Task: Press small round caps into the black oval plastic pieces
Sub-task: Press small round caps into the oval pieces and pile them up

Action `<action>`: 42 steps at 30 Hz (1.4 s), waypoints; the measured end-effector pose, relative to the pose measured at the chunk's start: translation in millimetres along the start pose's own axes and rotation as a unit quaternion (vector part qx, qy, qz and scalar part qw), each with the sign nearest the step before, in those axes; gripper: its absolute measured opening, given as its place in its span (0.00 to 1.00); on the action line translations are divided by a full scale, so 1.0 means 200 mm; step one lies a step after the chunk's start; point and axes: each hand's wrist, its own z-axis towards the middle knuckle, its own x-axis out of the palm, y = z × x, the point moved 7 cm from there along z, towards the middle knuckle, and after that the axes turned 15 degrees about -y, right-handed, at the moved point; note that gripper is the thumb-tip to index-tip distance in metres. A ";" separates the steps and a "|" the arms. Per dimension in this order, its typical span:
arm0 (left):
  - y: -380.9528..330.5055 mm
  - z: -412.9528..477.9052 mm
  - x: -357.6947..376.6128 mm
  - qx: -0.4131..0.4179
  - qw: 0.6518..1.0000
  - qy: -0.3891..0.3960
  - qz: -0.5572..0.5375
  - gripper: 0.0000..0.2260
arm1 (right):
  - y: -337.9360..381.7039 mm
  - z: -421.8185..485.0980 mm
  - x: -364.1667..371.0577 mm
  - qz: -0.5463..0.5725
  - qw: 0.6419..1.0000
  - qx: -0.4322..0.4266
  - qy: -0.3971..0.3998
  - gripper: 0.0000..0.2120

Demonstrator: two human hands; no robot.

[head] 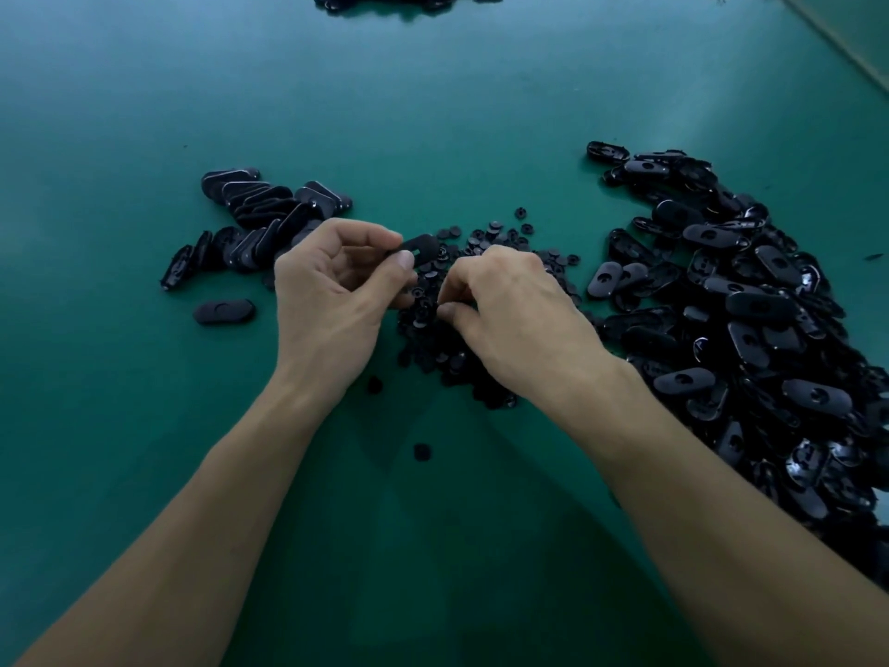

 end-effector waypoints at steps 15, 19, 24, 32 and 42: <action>0.02 0.00 0.00 -0.019 1.000 0.003 -0.018 0.08 | 0.05 0.03 -0.11 0.162 0.985 0.006 -0.063 0.03; 0.02 0.01 -0.01 -0.015 1.000 0.008 -0.016 0.08 | 0.04 0.04 -0.12 0.177 0.982 0.014 -0.067 0.06; 0.02 0.01 0.00 -0.011 1.000 0.004 -0.011 0.08 | 0.03 0.03 -0.10 0.166 0.985 0.026 -0.037 0.10; 0.01 0.00 0.00 -0.012 1.000 0.015 -0.008 0.08 | 0.03 0.04 -0.11 0.201 0.978 0.027 -0.056 0.06; -0.04 -0.03 0.03 -0.004 0.998 0.044 -0.036 0.08 | 0.04 0.04 -0.16 0.264 0.952 0.043 -0.147 0.05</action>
